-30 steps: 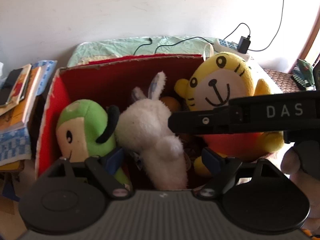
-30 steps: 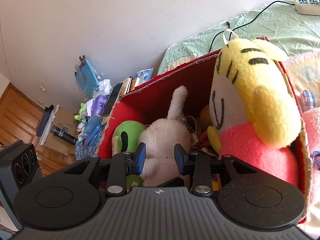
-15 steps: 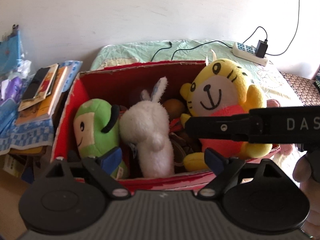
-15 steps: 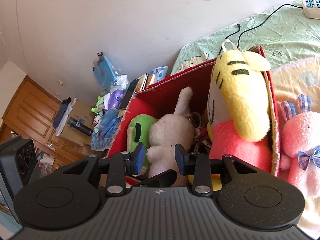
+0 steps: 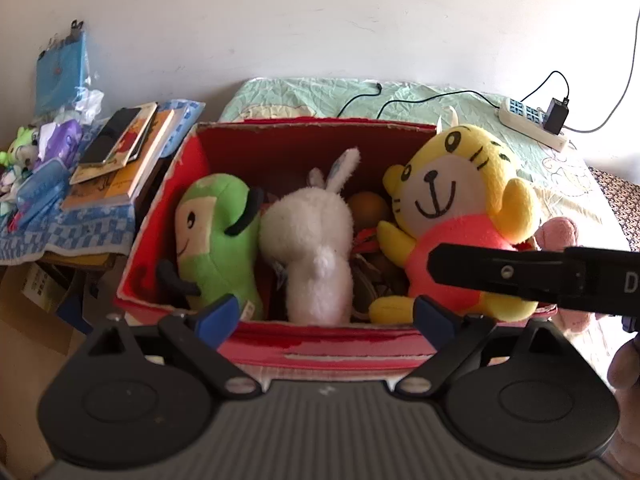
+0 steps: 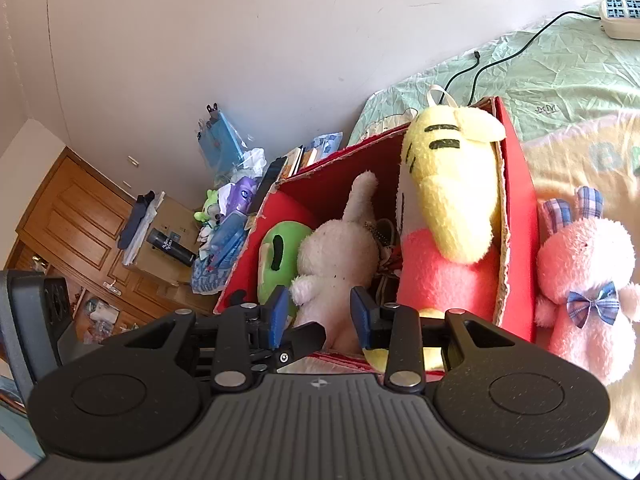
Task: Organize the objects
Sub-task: 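Open the right gripper and lift it out of the red box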
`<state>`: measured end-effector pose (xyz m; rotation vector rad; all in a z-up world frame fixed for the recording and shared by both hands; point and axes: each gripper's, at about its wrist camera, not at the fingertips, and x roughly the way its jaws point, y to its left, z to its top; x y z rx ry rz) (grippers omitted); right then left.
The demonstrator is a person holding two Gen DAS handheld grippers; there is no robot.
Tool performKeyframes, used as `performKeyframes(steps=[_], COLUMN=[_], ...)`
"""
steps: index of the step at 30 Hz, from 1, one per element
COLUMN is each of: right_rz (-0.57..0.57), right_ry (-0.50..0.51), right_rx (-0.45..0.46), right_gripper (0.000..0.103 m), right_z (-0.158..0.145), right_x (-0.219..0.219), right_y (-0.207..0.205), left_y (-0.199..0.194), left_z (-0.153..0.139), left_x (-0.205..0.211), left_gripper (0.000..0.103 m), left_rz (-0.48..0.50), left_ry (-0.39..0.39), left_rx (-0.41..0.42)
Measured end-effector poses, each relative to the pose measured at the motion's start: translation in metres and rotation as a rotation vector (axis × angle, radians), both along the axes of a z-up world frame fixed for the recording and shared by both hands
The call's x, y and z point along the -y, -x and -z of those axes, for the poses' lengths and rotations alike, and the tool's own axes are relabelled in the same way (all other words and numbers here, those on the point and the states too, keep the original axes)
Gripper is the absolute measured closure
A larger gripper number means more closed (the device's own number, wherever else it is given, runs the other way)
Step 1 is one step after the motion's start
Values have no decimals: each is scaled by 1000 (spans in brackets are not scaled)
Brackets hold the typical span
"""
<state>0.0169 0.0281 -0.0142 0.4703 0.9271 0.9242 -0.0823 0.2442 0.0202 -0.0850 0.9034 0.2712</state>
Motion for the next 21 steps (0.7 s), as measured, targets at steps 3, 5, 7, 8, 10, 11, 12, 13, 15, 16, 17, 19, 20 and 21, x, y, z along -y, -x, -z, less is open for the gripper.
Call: performKeyframes(steps=[3, 5, 7, 8, 10, 11, 12, 13, 15, 16, 17, 19, 20, 21], right_rz=[-2, -1, 1, 3, 8, 11, 13, 14, 8, 7, 5, 2, 2, 2], right_ry=[-3, -3, 0, 3, 10, 12, 12, 11, 10, 12, 17, 30, 38, 45], right_rx=[9, 15, 26, 34, 46, 50, 51, 51, 42, 40, 43, 55, 62, 67], right_gripper=[65, 65, 64, 64, 63, 63, 63, 63, 61, 61, 61, 61, 61, 61], right_z=[-1, -1, -2, -2, -3, -4, -4, -5, -5, -4, -4, -4, -5, -5], right_x=[2, 2, 1, 1, 0, 0, 0, -1, -2, -3, -4, -6, -8, -9], right_y=[4, 7, 11, 14, 17, 18, 20, 21, 23, 25, 28, 34, 38, 40], left_y=[5, 7, 10, 12, 15, 17, 19, 21, 24, 25, 26, 28, 30, 31], left_z=[0, -1, -1, 0, 1, 1, 1, 1, 2, 3, 5, 7, 9, 11], left_x=[3, 5, 6, 7, 8, 7, 7, 7, 7, 6, 6, 6, 6, 5], left_gripper=[8, 8, 8, 8, 8, 8, 8, 8, 8, 8, 8, 8, 8, 8], left_rz=[-15, -22, -27, -27, -29, -29, -29, -29, -27, -27, -27, -24, -21, -17], left_ry=[-15, -19, -24, -25, -23, -19, -15, -12, -10, -11, -14, -18, -18, -16], left_rx=[1, -2, -7, -10, -17, -18, -18, -19, -22, -25, -28, -36, -40, -46])
